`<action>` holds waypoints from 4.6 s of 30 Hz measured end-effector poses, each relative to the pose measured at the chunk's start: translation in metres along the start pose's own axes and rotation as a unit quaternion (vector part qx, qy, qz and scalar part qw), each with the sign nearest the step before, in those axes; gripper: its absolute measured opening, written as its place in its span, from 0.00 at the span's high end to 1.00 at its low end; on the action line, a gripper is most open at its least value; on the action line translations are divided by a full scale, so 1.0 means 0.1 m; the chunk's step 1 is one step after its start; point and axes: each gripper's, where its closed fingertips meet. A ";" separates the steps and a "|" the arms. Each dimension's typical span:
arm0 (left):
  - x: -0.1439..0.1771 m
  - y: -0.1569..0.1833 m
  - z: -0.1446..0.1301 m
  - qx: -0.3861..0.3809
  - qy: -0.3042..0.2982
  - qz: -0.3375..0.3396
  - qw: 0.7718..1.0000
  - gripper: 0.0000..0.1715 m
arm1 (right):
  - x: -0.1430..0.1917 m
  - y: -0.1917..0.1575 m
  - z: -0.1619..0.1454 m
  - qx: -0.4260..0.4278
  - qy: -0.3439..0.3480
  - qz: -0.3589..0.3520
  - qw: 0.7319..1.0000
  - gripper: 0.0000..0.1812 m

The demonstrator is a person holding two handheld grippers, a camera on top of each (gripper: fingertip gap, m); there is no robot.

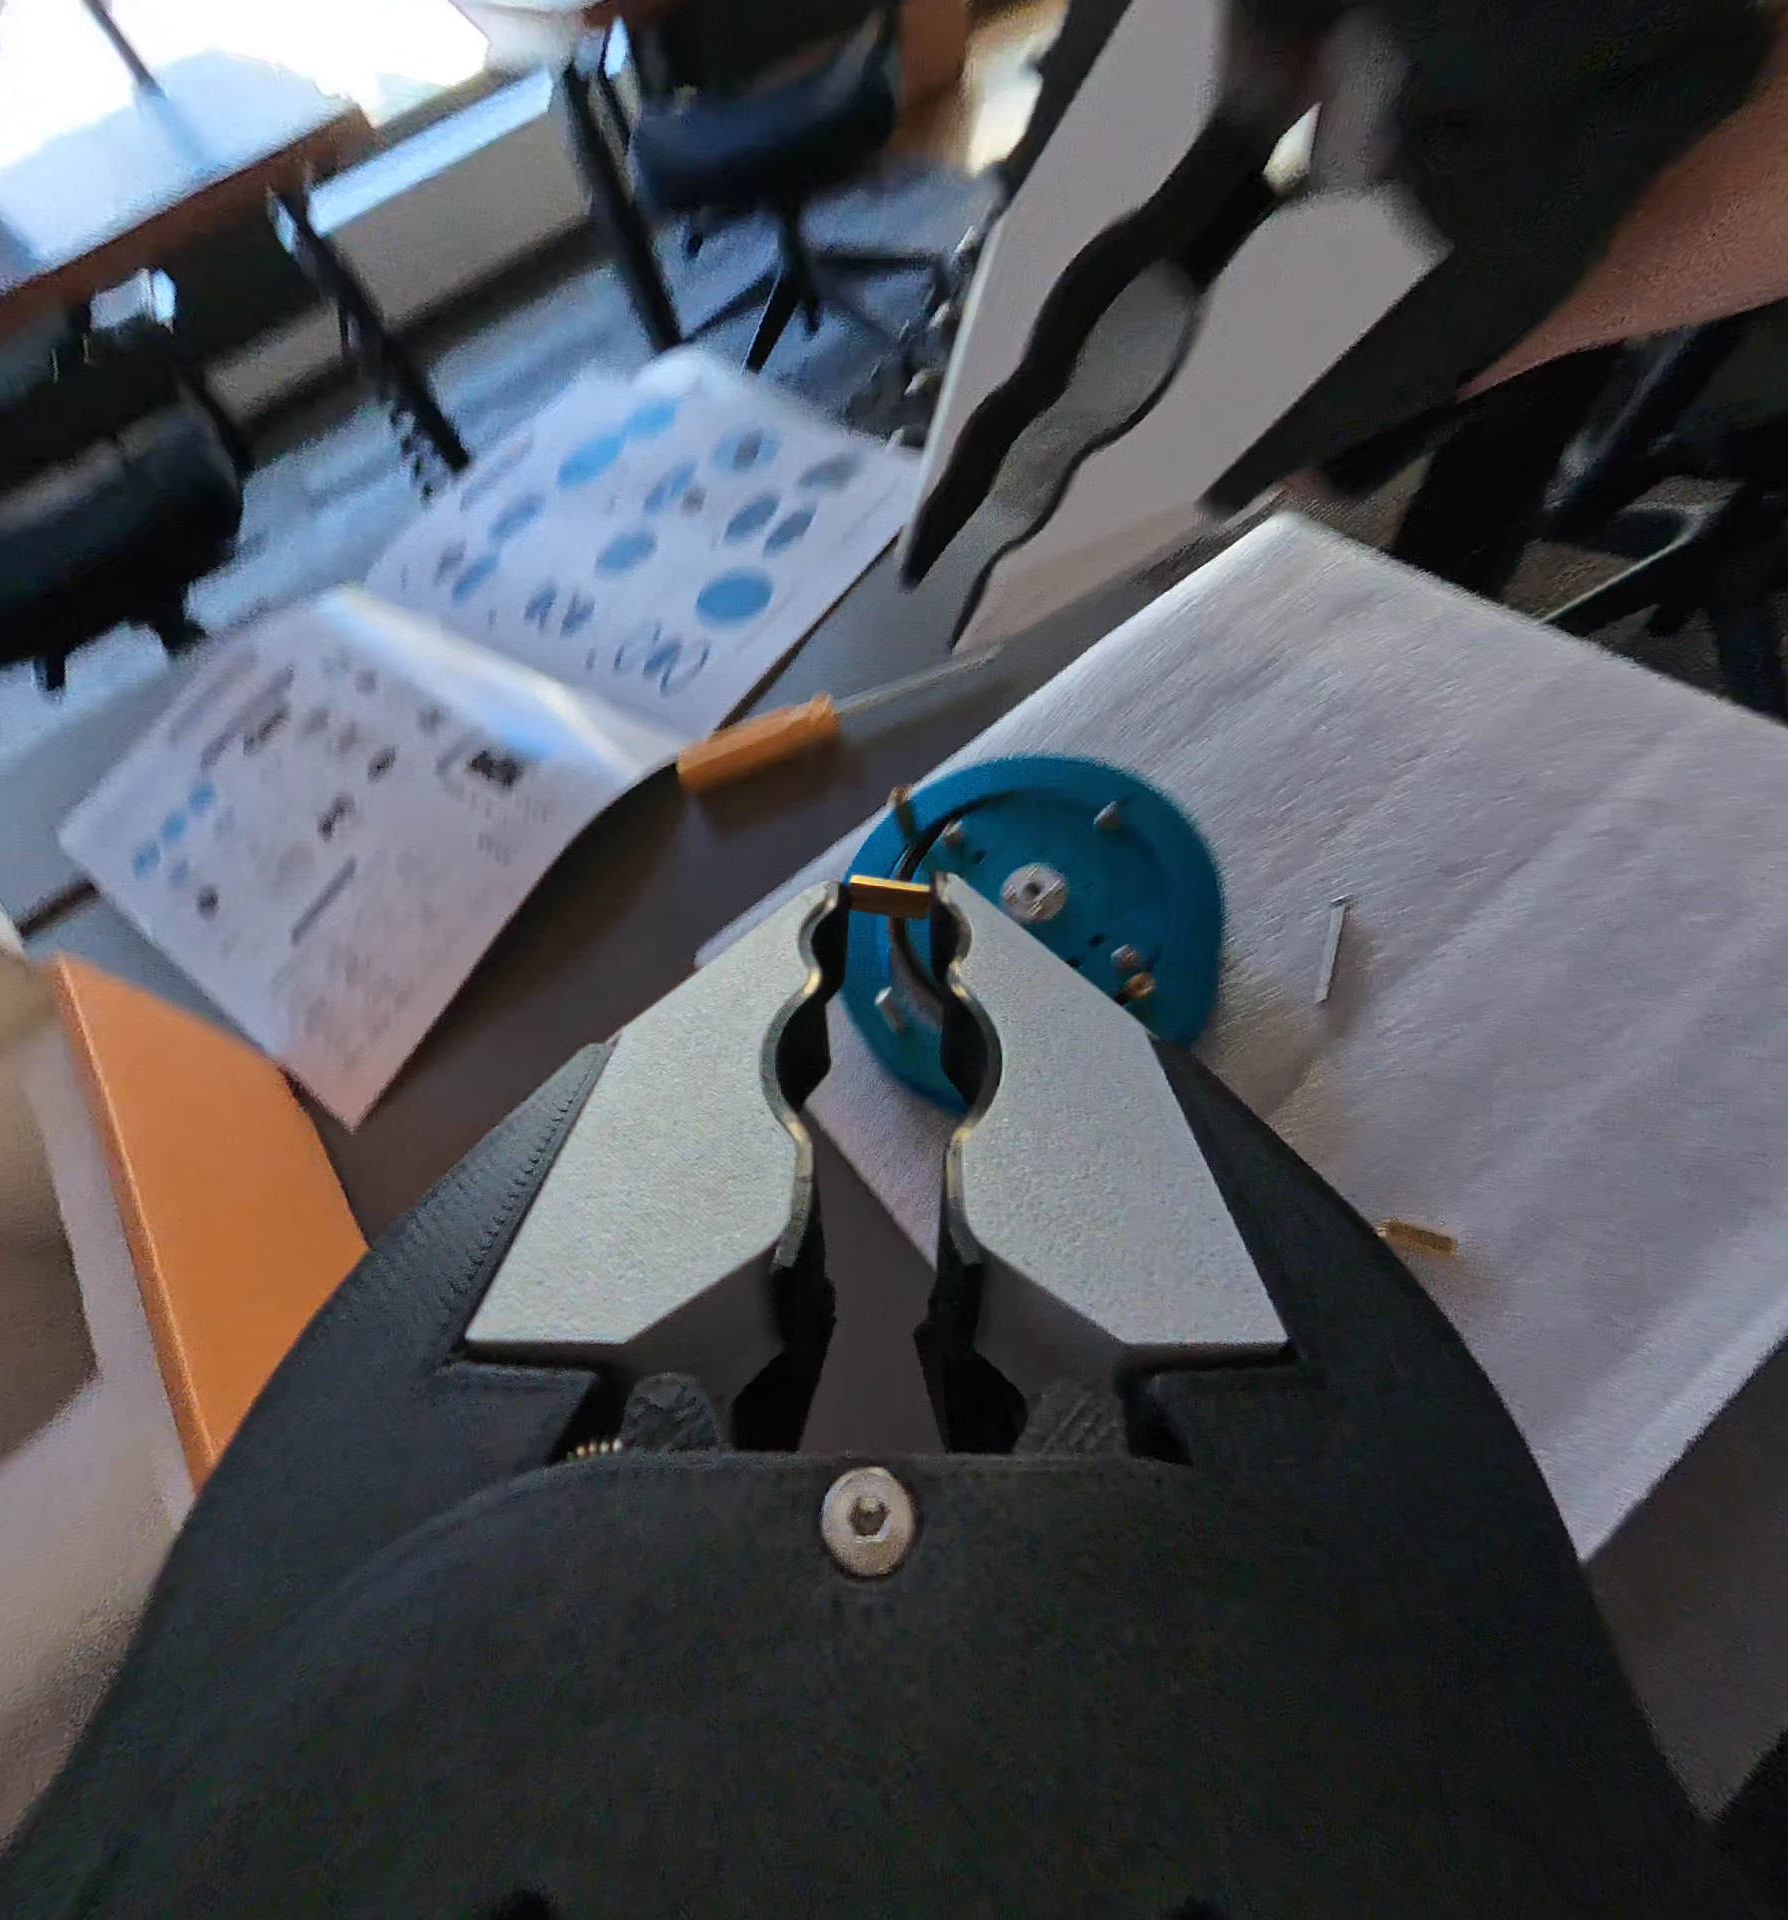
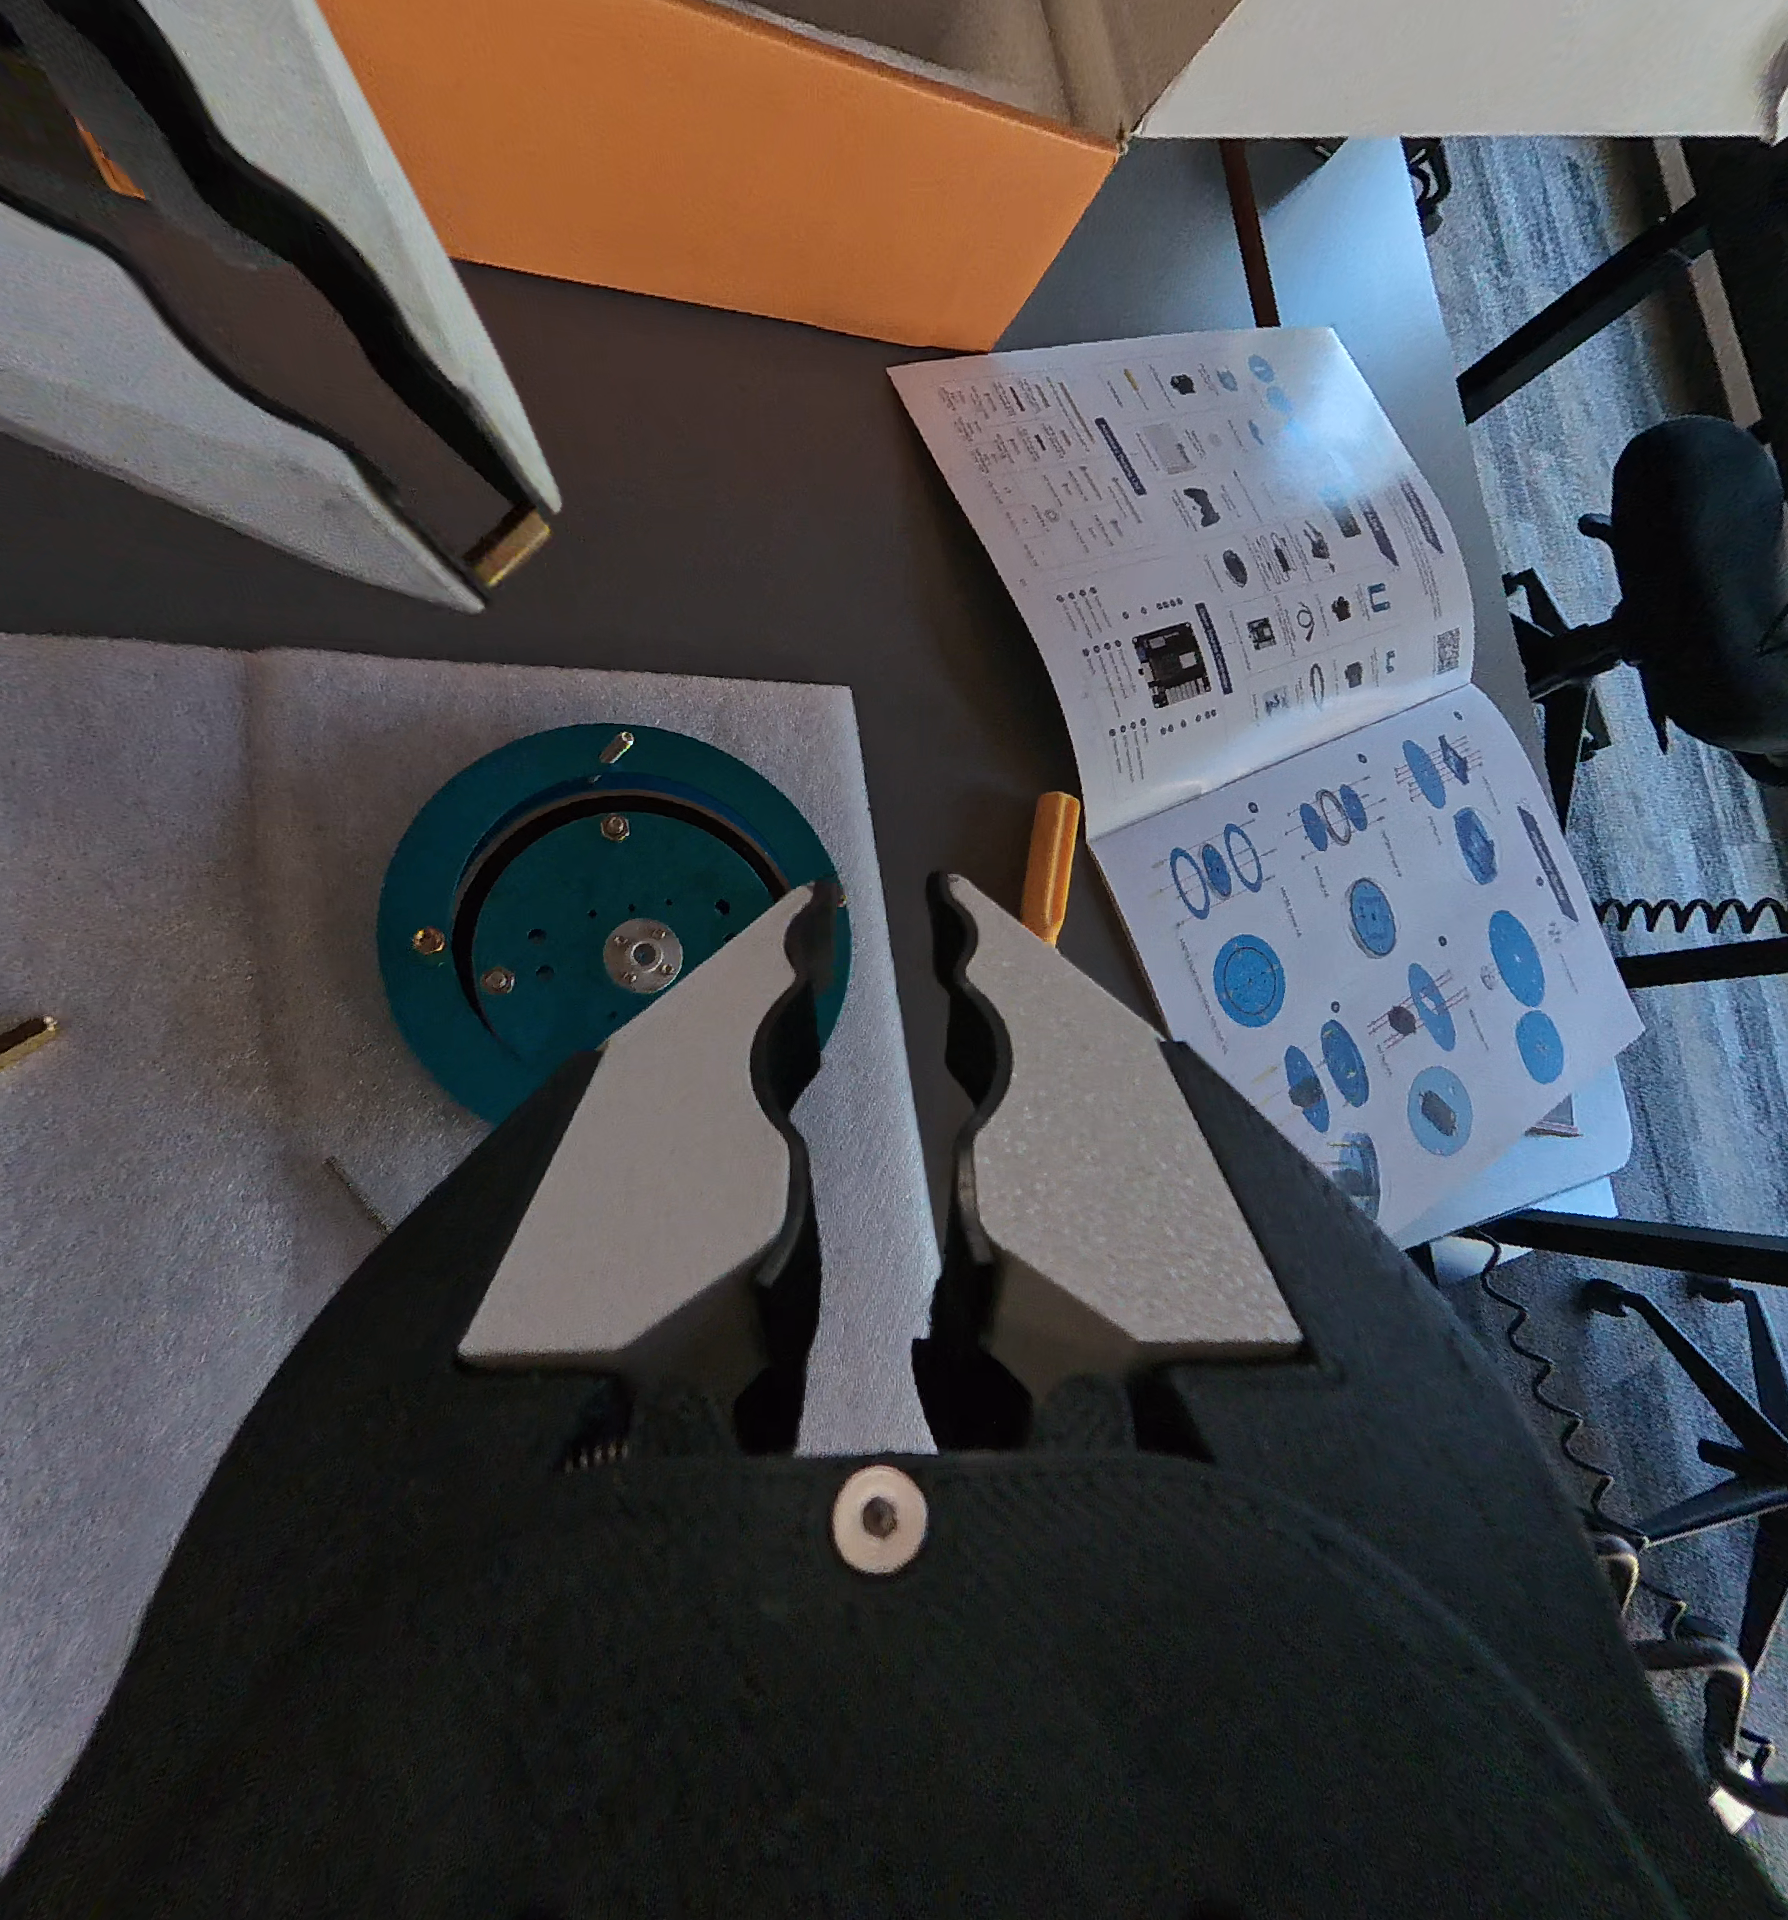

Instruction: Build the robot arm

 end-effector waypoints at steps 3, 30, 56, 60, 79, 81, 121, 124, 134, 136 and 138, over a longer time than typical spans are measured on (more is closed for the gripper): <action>0.17 0.19 0.33 -0.040 0.068 -0.026 0.997 0.92 | 0.06 -0.04 0.02 -0.007 0.006 0.011 1.000 0.90; 0.49 0.73 0.50 -0.205 0.121 -0.085 0.968 0.92 | 0.97 -0.80 0.75 -0.352 0.218 0.610 0.676 0.95; 0.19 -0.07 -0.12 0.134 0.079 -0.069 0.985 0.85 | -0.34 -0.51 0.36 -0.178 0.189 0.382 0.887 0.97; -0.09 -0.20 -0.47 0.142 0.024 -0.023 0.989 0.89 | -0.56 -0.58 0.21 -0.139 0.157 0.344 0.915 0.97; -0.45 -0.10 -0.65 0.097 -0.016 -0.077 0.992 0.95 | -0.69 -0.65 0.14 -0.179 0.144 0.343 0.911 0.98; -0.44 -0.10 -0.63 0.098 -0.012 -0.080 0.992 0.95 | -0.69 -0.67 0.14 -0.179 0.142 0.347 0.910 0.98; -0.52 -0.03 -0.62 0.024 -0.006 -0.068 0.997 0.98 | -0.67 -0.69 0.16 0.168 0.026 0.307 0.936 0.98; -0.52 -0.03 -0.62 0.026 -0.005 -0.070 0.997 0.98 | -0.66 -0.70 0.15 0.141 0.002 0.315 0.939 0.97; -0.52 -0.01 -0.62 0.023 -0.005 -0.072 0.997 0.97 | -0.64 -0.70 0.15 -0.001 -0.050 0.266 0.963 0.97; -0.52 -0.01 -0.62 0.024 -0.006 -0.071 0.997 0.97 | -0.63 -0.69 0.16 0.041 -0.037 0.276 0.959 0.94; -0.52 -0.01 -0.62 0.024 -0.005 -0.070 0.997 0.97 | -0.62 -0.66 0.16 0.110 -0.024 0.290 0.950 0.91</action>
Point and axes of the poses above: each gripper's, where its closed fingertips meet, x back along the fingers, z out of its top, y = z × x across the jaws, and after that the axes turned 4 degrees about x, right-handed
